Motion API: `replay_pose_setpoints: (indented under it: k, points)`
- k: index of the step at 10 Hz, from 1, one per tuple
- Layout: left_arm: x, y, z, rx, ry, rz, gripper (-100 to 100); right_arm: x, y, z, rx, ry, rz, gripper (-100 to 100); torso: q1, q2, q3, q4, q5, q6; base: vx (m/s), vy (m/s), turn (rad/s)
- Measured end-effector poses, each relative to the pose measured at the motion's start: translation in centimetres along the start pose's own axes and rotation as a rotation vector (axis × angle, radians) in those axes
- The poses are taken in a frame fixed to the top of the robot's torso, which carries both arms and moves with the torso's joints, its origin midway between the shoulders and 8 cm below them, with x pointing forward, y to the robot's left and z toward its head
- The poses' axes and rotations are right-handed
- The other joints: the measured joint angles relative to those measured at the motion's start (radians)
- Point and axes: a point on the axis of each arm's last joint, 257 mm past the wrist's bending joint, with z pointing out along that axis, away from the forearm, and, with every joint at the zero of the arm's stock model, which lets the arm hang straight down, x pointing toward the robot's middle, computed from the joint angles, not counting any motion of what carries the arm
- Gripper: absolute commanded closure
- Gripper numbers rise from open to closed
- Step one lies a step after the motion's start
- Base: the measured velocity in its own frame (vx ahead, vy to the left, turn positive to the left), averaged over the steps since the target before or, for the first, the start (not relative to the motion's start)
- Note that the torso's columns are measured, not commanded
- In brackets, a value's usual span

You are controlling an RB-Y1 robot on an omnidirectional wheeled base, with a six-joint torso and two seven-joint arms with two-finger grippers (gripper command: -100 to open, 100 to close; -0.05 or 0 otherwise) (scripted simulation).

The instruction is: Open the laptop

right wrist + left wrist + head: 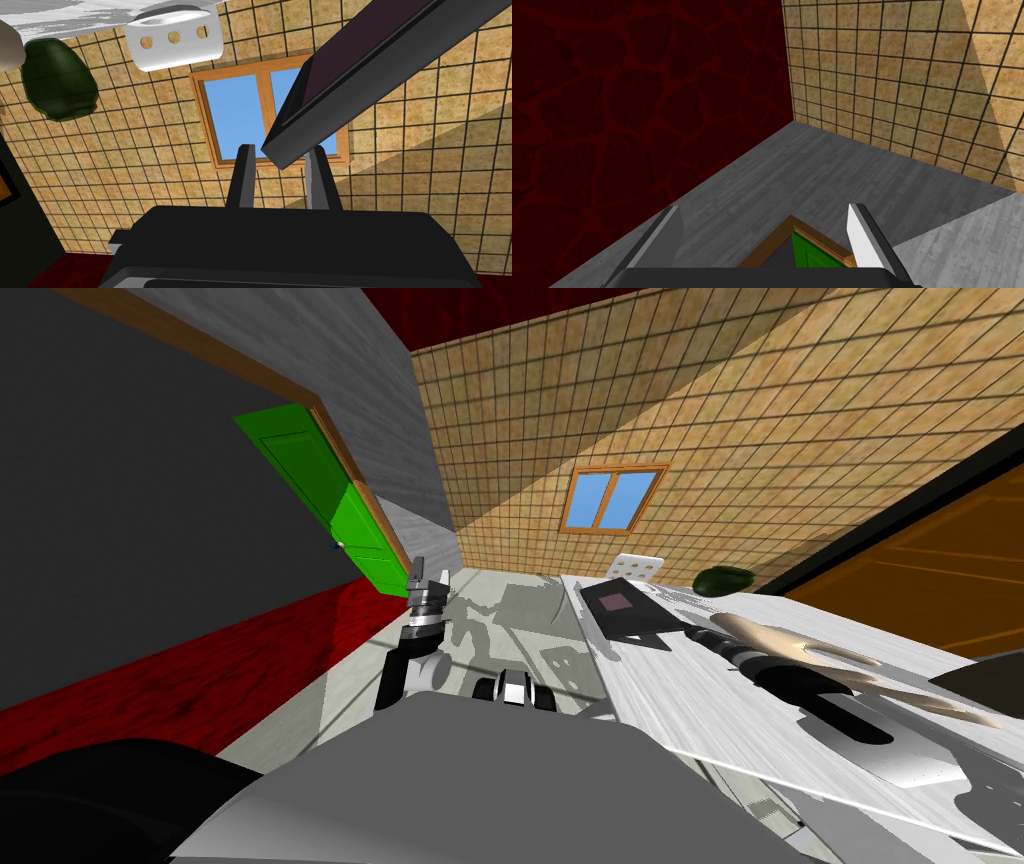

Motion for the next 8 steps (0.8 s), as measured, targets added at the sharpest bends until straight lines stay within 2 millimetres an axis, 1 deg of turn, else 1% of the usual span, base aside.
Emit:
replay_pose_setpoints:
  k: [1, 2, 4, 8]
  points:
    - [0.0, 0.0, 0.0, 0.0, 0.0, 0.0, 0, 0.7, -0.2, -0.1, 0.0, 0.007, 0.021, 100, 0.003, 0.001, 0.0, 0.002, 0.003, 0.001, -0.009, -0.041, 0.044]
    - [0.0, 0.0, 0.0, 0.0, 0.0, 0.0, 0, 1.6, -0.6, -0.3, -0.002, 0.015, 0.048, -100, 0.004, 0.003, 0.001, 0.003, 0.005, 0.002, 0.004, -0.012, -0.036]
    - [0.0, 0.0, 0.0, 0.0, 0.0, 0.0, 0, 0.3, -0.5, -0.4, -0.009, 0.015, 0.045, -100, 0.004, 0.007, 0.003, 0.007, 0.01, 0.007, 0.022, 0.027, -0.067]
    - [0.0, 0.0, 0.0, 0.0, 0.0, 0.0, 0, -2.8, -0.2, -0.6, -0.027, 0.018, 0.038, -100, -0.001, 0.009, 0.005, 0.007, 0.008, 0.008, 0.023, 0.024, -0.064]
